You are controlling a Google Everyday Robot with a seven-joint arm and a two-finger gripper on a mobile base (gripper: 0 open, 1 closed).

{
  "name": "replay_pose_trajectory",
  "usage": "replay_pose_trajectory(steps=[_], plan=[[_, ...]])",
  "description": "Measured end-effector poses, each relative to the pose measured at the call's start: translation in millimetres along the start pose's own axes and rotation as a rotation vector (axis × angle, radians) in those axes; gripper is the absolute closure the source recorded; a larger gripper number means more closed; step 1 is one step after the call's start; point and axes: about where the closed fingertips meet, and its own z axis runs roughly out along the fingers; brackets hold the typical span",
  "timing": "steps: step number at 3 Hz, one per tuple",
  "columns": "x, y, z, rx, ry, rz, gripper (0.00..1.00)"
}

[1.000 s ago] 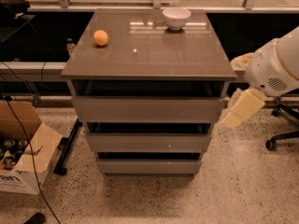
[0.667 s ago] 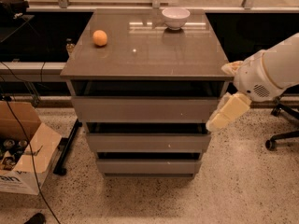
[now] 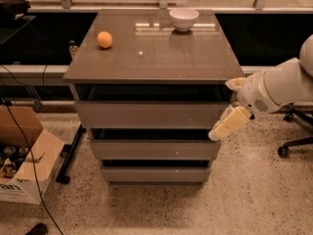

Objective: Open top drawer

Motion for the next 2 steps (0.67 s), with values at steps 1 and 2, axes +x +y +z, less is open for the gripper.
replay_pose_trajectory(steps=[1, 2], plan=[[2.3, 1.2, 15.9, 0.015, 0.015, 0.008, 0.0], [7.6, -3.5, 50.1, 0.028, 0.02, -0.01, 0.0]])
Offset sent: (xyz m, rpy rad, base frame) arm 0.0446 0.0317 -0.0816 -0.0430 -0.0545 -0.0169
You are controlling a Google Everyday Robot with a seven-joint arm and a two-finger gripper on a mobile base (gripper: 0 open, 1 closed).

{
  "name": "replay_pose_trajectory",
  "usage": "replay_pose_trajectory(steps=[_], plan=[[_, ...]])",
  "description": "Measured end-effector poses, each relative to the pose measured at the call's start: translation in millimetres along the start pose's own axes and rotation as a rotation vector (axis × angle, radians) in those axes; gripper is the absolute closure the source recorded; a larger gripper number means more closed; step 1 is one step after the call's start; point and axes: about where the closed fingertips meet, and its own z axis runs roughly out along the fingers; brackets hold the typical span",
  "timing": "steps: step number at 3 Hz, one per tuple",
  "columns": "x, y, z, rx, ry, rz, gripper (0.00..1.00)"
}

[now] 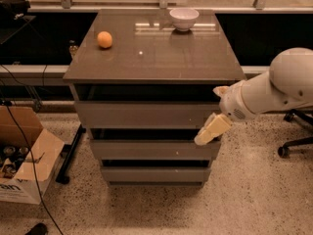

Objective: Open top drawer

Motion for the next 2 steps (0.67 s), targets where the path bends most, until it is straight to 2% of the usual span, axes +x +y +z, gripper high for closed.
replay_pose_trajectory(steps=[1, 2], plan=[[8.4, -11.1, 39.0, 0.01, 0.02, -0.019, 0.0], [14.8, -28.8, 85.0, -0.004, 0.029, -0.051, 0.0]])
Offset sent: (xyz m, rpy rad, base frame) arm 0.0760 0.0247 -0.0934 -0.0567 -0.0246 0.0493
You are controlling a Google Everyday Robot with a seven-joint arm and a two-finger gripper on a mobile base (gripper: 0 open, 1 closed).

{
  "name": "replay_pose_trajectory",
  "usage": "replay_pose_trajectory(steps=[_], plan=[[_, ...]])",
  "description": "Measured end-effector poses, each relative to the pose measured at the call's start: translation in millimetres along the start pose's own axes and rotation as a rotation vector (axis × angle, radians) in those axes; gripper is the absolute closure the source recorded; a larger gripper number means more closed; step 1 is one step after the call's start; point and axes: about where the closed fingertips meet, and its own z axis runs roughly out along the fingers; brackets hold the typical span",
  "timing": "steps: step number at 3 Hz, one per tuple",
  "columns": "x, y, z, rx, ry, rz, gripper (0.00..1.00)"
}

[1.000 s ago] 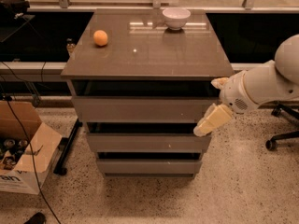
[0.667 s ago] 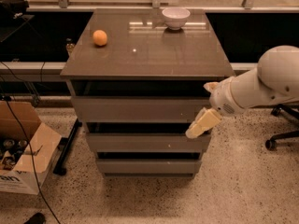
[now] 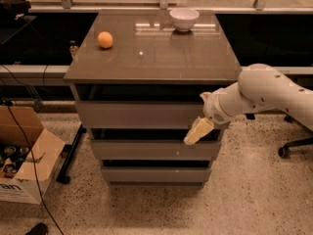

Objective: Open top drawer

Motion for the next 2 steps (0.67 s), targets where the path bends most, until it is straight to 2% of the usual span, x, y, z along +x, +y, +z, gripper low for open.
replay_pose_trajectory(steps=[2], plan=[[8.7, -28.3, 55.9, -0.064, 0.014, -0.022, 0.03]])
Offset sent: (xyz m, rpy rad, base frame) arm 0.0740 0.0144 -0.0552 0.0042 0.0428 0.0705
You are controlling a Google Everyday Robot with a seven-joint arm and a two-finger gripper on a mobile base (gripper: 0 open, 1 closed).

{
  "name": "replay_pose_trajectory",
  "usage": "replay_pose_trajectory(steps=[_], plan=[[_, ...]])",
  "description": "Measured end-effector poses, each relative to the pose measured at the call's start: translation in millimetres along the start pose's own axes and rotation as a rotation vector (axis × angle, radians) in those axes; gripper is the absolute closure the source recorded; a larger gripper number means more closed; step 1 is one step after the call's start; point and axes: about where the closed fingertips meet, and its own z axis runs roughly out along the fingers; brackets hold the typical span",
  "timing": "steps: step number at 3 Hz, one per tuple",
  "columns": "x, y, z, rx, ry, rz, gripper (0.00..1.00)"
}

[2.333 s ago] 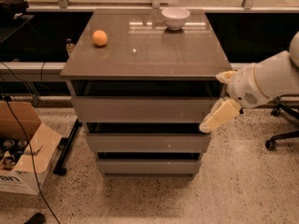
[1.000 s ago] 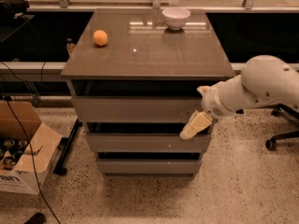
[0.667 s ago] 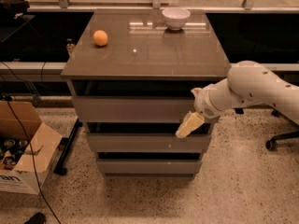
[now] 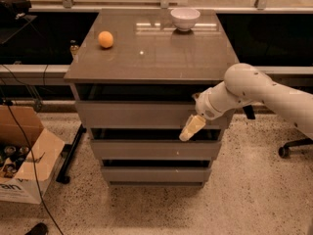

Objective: Open top drawer

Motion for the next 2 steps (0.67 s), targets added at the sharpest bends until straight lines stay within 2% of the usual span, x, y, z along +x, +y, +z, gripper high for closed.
replay_pose_trajectory(steps=[1, 2], plan=[[9.8, 1.3, 5.4, -0.031, 0.024, -0.001, 0.26], [21.8, 8.3, -6.2, -0.037, 0.055, 0.013, 0.49]])
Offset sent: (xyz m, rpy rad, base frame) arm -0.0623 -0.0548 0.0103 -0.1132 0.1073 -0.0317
